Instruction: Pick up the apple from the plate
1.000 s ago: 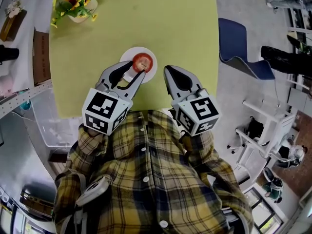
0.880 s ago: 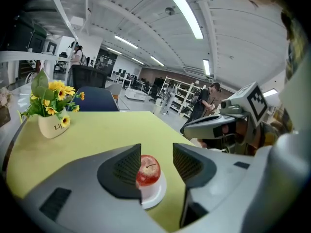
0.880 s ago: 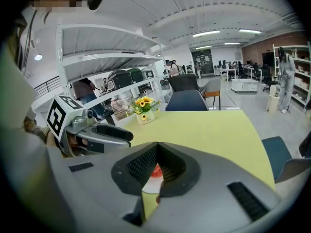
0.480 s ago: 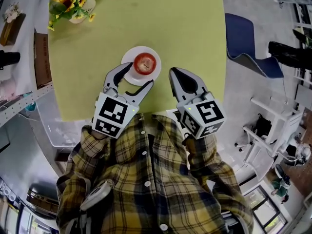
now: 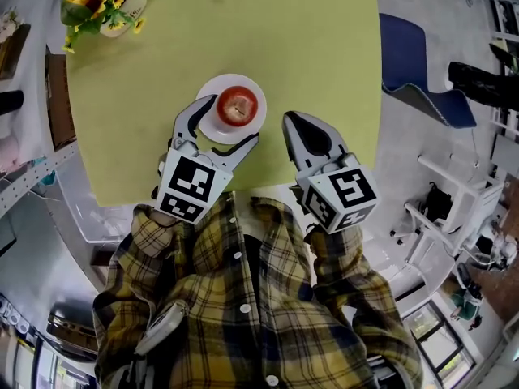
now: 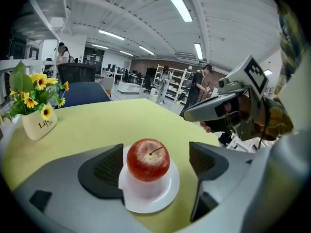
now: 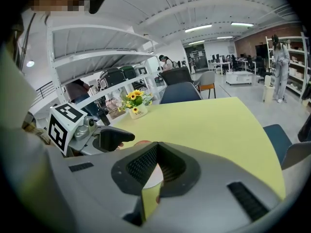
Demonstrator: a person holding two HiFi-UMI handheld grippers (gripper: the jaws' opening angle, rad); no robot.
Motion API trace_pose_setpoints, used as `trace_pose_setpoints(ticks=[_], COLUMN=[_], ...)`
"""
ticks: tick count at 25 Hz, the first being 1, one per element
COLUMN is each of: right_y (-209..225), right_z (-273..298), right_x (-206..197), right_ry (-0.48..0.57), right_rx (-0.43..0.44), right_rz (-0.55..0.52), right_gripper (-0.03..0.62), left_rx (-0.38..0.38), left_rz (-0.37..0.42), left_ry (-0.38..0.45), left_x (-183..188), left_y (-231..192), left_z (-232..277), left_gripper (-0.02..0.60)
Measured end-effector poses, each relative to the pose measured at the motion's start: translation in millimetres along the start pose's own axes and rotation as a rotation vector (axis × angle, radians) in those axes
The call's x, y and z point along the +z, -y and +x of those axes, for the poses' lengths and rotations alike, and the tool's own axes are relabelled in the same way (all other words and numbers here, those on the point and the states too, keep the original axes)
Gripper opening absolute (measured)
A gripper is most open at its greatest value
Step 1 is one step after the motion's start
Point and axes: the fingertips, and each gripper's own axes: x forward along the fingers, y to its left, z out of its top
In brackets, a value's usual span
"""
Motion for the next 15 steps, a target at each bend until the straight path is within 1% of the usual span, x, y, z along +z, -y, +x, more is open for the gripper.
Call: trace_pose_setpoints(ticks=[1,6,9,15], right_y=[0.8,10.1,12.2,17.8], right_z=[1.4,9.7,16.8,25.3], right_x=[-1.7,-9.1,-15.6,-33.0], right_ry=[-0.002,-0.011,-0.022,-0.049], right_rx=[0.0,0.002,0.005,0.012], right_rz=[0.0,0.002,0.008,0.021], right_gripper=[-0.003,-0.003,-0.003,-0.003], left_rx=[-0.005,-0.02,-0.007,0.031], left_rz=[0.002,-0.011,-0.005,0.003], left_ry=[-0.005,-0.014,-0.025,-0.024], left_x=[-2.6,-10.9,-18.7,-26.4], left_y=[0.4,0.1,-5.5,-16.2], left_z=[2.6,19.2,26.1,37.1], left_gripper=[0.417,0.444,0.461,0.462])
